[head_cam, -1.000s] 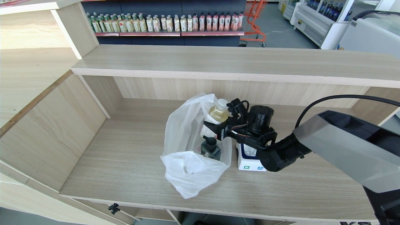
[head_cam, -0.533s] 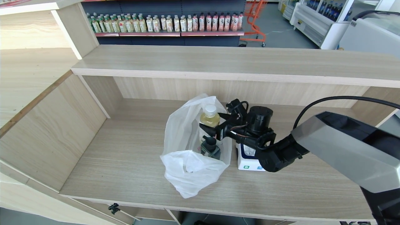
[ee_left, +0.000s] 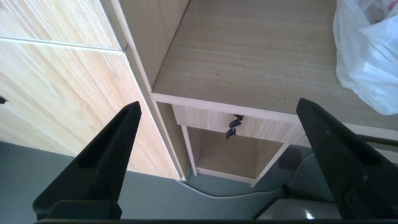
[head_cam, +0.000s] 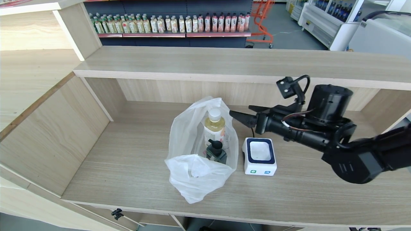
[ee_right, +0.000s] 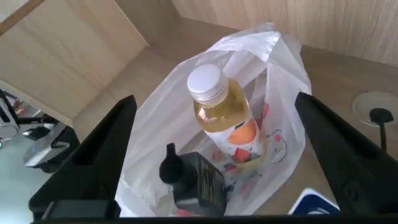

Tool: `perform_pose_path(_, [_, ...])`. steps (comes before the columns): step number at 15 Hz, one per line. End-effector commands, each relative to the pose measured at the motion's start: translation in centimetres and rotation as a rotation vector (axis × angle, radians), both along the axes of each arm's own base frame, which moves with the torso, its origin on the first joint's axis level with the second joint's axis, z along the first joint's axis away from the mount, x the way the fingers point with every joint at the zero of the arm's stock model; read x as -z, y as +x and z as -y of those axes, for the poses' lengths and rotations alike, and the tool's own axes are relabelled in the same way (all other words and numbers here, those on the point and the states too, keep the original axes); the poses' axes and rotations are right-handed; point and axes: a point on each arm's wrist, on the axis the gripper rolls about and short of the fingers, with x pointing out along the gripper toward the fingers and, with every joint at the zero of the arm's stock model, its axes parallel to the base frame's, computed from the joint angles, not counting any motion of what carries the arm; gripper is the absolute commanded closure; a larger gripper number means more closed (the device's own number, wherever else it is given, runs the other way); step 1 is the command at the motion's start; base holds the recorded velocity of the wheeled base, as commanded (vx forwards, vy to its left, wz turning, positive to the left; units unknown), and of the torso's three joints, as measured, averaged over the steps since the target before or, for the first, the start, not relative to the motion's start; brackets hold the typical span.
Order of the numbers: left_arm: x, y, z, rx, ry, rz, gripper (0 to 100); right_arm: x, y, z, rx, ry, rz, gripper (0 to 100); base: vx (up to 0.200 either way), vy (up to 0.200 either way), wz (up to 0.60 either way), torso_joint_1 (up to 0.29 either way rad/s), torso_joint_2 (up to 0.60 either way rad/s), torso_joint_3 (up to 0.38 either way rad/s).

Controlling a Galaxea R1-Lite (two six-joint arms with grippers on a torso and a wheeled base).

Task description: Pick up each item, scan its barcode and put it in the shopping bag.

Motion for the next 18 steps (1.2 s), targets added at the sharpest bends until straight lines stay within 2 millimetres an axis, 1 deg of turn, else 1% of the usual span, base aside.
perform_pose_path(1, [0.0, 0.0, 0.0, 0.0, 0.0, 0.0, 0, -2.5, -13.3, 9.7, 0.158, -0.022, 0.051, 0, 0.0, 0.0, 0.0, 0.0, 0.0, 0.0])
perform_pose_path(2, [0.0, 0.0, 0.0, 0.0, 0.0, 0.0, 0, -1.7, -15.8, 11.6, 0.248, -0.049, 0.053, 0, 0.0, 0.0, 0.0, 0.0, 0.0, 0.0])
perform_pose_path(3, [0.0, 0.0, 0.0, 0.0, 0.0, 0.0, 0, -0.6, -17.6, 12.6, 0.307, -0.088, 0.047, 0, 0.0, 0.0, 0.0, 0.0, 0.0, 0.0])
perform_pose_path(4, [0.0, 0.0, 0.0, 0.0, 0.0, 0.0, 0, 1.3, -20.5, 13.6, 0.432, -0.124, 0.037, 0, 0.0, 0.0, 0.0, 0.0, 0.0, 0.0])
perform_pose_path(5, [0.0, 0.0, 0.0, 0.0, 0.0, 0.0, 0, 2.7, -22.5, 14.3, 0.523, -0.136, 0.029, 0, 0.0, 0.0, 0.0, 0.0, 0.0, 0.0])
perform_pose_path(6, [0.0, 0.0, 0.0, 0.0, 0.0, 0.0, 0, 5.1, -25.0, 14.9, 0.598, -0.152, 0.011, 0, 0.0, 0.0, 0.0, 0.0, 0.0, 0.0])
perform_pose_path(7, [0.0, 0.0, 0.0, 0.0, 0.0, 0.0, 0, 6.6, -27.9, 15.3, 0.68, -0.164, 0.052, 0, 0.0, 0.0, 0.0, 0.0, 0.0, 0.0])
perform_pose_path(8, [0.0, 0.0, 0.0, 0.0, 0.0, 0.0, 0, 7.8, -29.5, 15.4, 0.747, -0.175, 0.038, 0, 0.0, 0.0, 0.0, 0.0, 0.0, 0.0])
perform_pose_path(9, [0.0, 0.0, 0.0, 0.0, 0.0, 0.0, 0, 8.5, -30.3, 15.4, 0.775, -0.183, 0.035, 0, 0.0, 0.0, 0.0, 0.0, 0.0, 0.0])
perform_pose_path(10, [0.0, 0.0, 0.0, 0.0, 0.0, 0.0, 0, 10.1, -31.4, 15.4, 0.771, -0.207, 0.005, 0, 0.0, 0.0, 0.0, 0.0, 0.0, 0.0])
perform_pose_path(11, [0.0, 0.0, 0.0, 0.0, 0.0, 0.0, 0, 11.6, -32.6, 15.4, 0.779, -0.195, 0.009, 0, 0.0, 0.0, 0.0, 0.0, 0.0, 0.0])
perform_pose_path(13, [0.0, 0.0, 0.0, 0.0, 0.0, 0.0, 0, 11.6, -32.9, 15.5, 0.797, -0.185, 0.053, 0, 0.0, 0.0, 0.0, 0.0, 0.0, 0.0])
perform_pose_path(18, [0.0, 0.0, 0.0, 0.0, 0.0, 0.0, 0, 11.6, -32.9, 15.5, 0.806, -0.165, 0.043, 0, 0.0, 0.0, 0.0, 0.0, 0.0, 0.0])
